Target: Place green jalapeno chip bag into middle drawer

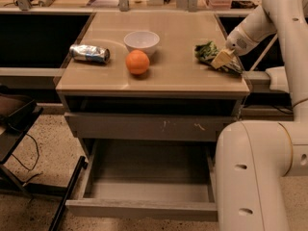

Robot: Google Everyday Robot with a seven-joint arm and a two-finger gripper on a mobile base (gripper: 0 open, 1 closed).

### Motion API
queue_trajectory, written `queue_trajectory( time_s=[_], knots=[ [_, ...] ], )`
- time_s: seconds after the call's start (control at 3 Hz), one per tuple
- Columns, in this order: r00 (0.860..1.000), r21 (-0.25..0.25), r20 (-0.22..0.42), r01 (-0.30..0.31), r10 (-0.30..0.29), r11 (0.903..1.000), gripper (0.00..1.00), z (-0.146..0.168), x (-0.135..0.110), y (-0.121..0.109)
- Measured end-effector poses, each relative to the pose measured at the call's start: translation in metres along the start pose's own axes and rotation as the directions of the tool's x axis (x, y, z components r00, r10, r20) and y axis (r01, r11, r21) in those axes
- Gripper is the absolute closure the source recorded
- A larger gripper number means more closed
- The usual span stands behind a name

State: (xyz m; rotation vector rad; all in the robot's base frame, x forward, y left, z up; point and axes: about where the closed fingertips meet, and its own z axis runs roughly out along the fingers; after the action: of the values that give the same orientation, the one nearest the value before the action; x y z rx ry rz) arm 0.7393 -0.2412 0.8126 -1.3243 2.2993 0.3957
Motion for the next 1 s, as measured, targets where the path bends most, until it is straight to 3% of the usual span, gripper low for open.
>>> queue_trajectory(
  time_s=[0.33,0.67,1.0],
  knots=[
    [1.0,-0.017,-0.018,-0.009,0.008,0.9998,1.0,-0.021,0.012,0.011],
    [1.0,-0.017,-0.018,-0.009,0.008,0.9998,1.0,-0.021,0.012,0.011],
    [1.0,0.037,-0.009,0.004,-0.004,0.9993,1.0,-0.05,0.004,0.01]
  ],
)
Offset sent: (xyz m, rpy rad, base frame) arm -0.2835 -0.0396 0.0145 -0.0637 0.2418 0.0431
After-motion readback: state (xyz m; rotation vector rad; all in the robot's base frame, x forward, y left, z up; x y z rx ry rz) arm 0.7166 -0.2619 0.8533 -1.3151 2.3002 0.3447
